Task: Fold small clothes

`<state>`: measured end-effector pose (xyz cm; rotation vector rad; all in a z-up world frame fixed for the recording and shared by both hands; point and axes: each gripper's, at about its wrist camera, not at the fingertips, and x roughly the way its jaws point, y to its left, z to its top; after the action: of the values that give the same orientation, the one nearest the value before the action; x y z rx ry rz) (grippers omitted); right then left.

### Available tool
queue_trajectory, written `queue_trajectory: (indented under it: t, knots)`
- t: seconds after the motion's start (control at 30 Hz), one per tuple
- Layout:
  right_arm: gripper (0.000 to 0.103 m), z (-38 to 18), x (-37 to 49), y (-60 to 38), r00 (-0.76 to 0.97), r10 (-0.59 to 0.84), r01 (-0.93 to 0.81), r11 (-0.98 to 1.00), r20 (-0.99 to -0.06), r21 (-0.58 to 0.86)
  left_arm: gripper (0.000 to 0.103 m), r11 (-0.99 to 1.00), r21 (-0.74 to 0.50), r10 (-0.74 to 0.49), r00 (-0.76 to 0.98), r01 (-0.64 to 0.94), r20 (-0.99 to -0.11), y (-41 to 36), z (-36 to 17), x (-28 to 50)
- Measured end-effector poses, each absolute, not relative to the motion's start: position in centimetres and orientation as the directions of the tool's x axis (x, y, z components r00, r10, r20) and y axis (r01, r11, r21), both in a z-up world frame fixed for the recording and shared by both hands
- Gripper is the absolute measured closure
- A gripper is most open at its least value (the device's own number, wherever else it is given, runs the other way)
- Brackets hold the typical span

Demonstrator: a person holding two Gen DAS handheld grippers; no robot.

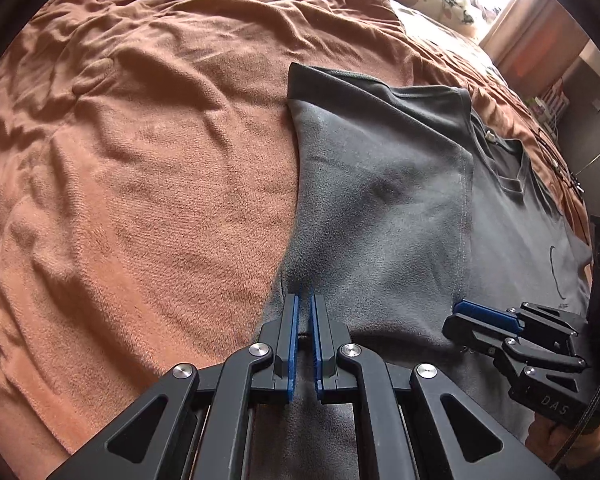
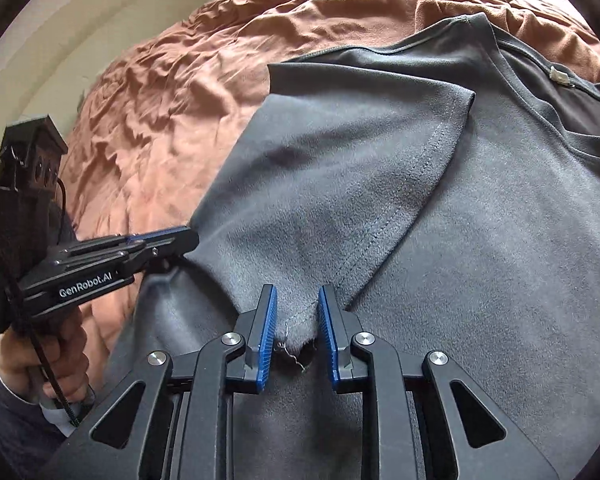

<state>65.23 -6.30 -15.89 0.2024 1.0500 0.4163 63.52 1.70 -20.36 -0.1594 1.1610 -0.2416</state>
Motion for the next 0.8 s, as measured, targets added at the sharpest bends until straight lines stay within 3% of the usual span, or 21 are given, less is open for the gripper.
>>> queue_trajectory:
  t: [0.27, 0.33, 0.37, 0.43, 0.5, 0.57, 0.8]
  knots:
    - [0.085, -14.6, 62.8, -7.0, 0.401, 0.371, -0.194, 0.928, -0.838, 0.318, 0.096, 0.975, -0.205, -0.221, 0.408, 0.083, -0.886, 0.8, -18.1, 60.7]
    - [0.085, -13.5, 61.8, -7.7, 0.417, 0.358, -0.173, 0.934, -0.836, 0.313, 0.089, 0.972, -0.224, -0.231, 0.42, 0.067, -0.878, 0.5, -17.3, 59.7]
    - [0.084, -12.9, 61.2, -8.1, 0.426, 0.353, -0.168, 0.936, -0.833, 0.31, 0.079, 0.972, -0.228, -0.233, 0.427, 0.064, -0.874, 0.2, -16.8, 59.2]
    - [0.073, -11.5, 59.7, -8.9, 0.453, 0.332, -0.157, 0.943, -0.827, 0.293, 0.066, 0.972, -0.228, -0.231, 0.454, 0.062, -0.861, -0.3, -15.8, 58.2]
    - [0.047, -10.2, 58.1, -9.7, 0.484, 0.321, -0.146, 0.947, -0.814, 0.287, 0.054, 0.97, -0.235, -0.236, 0.481, 0.063, -0.844, -0.9, -14.6, 57.3]
    - [0.035, -9.0, 56.3, -10.6, 0.525, 0.29, -0.134, 0.957, -0.8, 0.259, 0.048, 0.966, -0.251, -0.248, 0.502, 0.063, -0.829, -1.3, -13.4, 56.3]
    - [0.031, -6.0, 50.4, -13.9, 0.616, 0.225, -0.044, 0.967, -0.755, 0.253, 0.023, 0.956, -0.286, -0.271, 0.594, 0.072, -0.758, -2.5, -9.2, 51.6]
